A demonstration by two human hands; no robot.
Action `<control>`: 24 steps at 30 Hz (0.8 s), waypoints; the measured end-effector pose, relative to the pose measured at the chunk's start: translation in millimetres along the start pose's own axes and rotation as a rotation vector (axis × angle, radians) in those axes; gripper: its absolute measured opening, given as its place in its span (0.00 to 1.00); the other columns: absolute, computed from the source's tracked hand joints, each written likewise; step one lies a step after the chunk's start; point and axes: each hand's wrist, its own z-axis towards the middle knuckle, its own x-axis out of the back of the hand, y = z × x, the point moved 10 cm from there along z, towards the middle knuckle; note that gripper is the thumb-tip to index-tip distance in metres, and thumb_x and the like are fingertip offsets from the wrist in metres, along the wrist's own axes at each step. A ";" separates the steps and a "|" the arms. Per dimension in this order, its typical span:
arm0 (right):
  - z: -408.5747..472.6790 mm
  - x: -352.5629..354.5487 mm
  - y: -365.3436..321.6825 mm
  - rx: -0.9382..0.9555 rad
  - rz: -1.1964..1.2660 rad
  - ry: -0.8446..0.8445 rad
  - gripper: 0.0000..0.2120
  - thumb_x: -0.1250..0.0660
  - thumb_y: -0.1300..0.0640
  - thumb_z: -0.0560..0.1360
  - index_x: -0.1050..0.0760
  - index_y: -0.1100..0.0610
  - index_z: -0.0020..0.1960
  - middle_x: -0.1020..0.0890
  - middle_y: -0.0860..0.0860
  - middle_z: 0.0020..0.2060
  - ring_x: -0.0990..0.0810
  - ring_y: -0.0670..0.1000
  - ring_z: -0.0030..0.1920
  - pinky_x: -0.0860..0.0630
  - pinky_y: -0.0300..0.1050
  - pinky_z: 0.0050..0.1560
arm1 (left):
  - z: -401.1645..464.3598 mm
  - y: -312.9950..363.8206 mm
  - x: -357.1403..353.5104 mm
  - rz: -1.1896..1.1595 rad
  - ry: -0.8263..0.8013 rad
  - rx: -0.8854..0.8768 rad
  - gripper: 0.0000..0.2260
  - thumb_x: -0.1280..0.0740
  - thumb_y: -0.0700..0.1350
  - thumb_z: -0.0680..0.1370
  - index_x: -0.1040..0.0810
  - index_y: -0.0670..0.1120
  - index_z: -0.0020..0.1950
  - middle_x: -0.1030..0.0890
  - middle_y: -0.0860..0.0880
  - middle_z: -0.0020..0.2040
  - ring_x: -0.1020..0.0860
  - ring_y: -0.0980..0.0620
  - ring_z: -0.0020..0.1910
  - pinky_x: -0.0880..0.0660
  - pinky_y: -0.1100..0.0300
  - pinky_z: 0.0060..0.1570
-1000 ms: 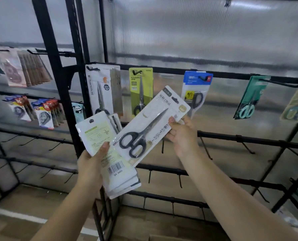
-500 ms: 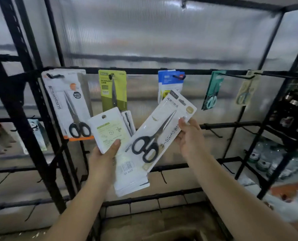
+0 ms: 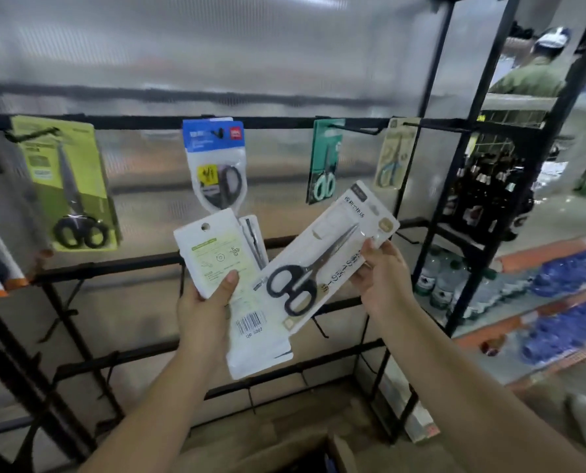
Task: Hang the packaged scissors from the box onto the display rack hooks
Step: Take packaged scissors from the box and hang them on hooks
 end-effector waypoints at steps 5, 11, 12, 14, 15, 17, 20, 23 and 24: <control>34.2 59.8 26.7 -0.130 -0.059 -0.045 0.04 0.38 0.64 0.78 0.27 0.56 0.51 0.16 0.52 0.40 0.17 0.50 0.36 0.19 0.46 0.37 | -8.8 -57.5 -28.6 0.040 0.081 0.030 0.10 0.31 0.37 0.75 0.21 0.43 0.56 0.16 0.49 0.49 0.16 0.52 0.42 0.20 0.58 0.35; 43.5 76.9 77.1 -0.319 -0.165 -0.117 0.09 0.38 0.63 0.79 0.28 0.61 0.58 0.19 0.59 0.50 0.20 0.54 0.41 0.25 0.48 0.41 | -34.2 -94.1 -7.7 0.137 0.224 0.038 0.13 0.30 0.38 0.74 0.21 0.40 0.57 0.16 0.46 0.52 0.18 0.45 0.51 0.21 0.50 0.50; 43.3 71.3 84.1 -0.332 -0.187 -0.142 0.07 0.38 0.63 0.78 0.27 0.61 0.56 0.19 0.60 0.52 0.21 0.55 0.43 0.25 0.48 0.42 | -39.4 -90.4 1.1 0.157 0.262 0.023 0.12 0.30 0.37 0.74 0.21 0.39 0.57 0.16 0.47 0.51 0.18 0.47 0.49 0.19 0.55 0.46; 40.1 53.4 96.9 -0.352 -0.197 -0.208 0.04 0.38 0.63 0.78 0.26 0.59 0.52 0.18 0.59 0.52 0.21 0.57 0.47 0.26 0.50 0.45 | -48.7 -78.2 23.8 0.205 0.353 0.000 0.12 0.29 0.38 0.74 0.22 0.38 0.57 0.16 0.46 0.49 0.18 0.49 0.46 0.20 0.60 0.40; 37.4 42.8 102.4 -0.352 -0.197 -0.246 0.05 0.38 0.63 0.78 0.25 0.57 0.51 0.18 0.57 0.50 0.21 0.57 0.48 0.26 0.51 0.47 | -52.5 -71.1 35.9 0.219 0.390 -0.009 0.12 0.29 0.39 0.73 0.21 0.39 0.56 0.16 0.45 0.49 0.17 0.47 0.45 0.20 0.58 0.39; 28.2 20.9 114.6 -0.365 -0.198 -0.305 0.07 0.38 0.63 0.78 0.25 0.53 0.50 0.18 0.54 0.47 0.21 0.55 0.48 0.25 0.50 0.48 | -59.3 -55.4 61.8 0.246 0.457 -0.032 0.11 0.29 0.41 0.74 0.21 0.41 0.54 0.16 0.46 0.47 0.17 0.46 0.45 0.21 0.56 0.39; 9.7 -11.2 140.1 -0.424 -0.221 -0.372 0.08 0.38 0.63 0.79 0.25 0.52 0.53 0.17 0.52 0.46 0.19 0.53 0.47 0.23 0.47 0.44 | -72.5 -31.0 101.0 0.269 0.553 -0.055 0.09 0.29 0.41 0.74 0.21 0.42 0.53 0.17 0.47 0.46 0.18 0.47 0.45 0.22 0.55 0.41; -13.2 -50.3 161.8 -0.445 -0.267 -0.475 0.10 0.39 0.63 0.79 0.25 0.53 0.56 0.17 0.52 0.49 0.18 0.51 0.46 0.23 0.43 0.39 | -84.9 -11.3 141.1 0.288 0.625 -0.055 0.10 0.29 0.43 0.74 0.21 0.43 0.53 0.17 0.47 0.46 0.18 0.47 0.44 0.23 0.56 0.38; -21.2 -64.3 166.4 -0.436 -0.280 -0.511 0.10 0.39 0.63 0.79 0.24 0.52 0.54 0.17 0.51 0.49 0.18 0.50 0.46 0.23 0.42 0.38 | -87.8 -4.0 152.8 0.298 0.639 -0.056 0.10 0.29 0.43 0.74 0.21 0.43 0.54 0.17 0.47 0.46 0.18 0.47 0.43 0.24 0.57 0.36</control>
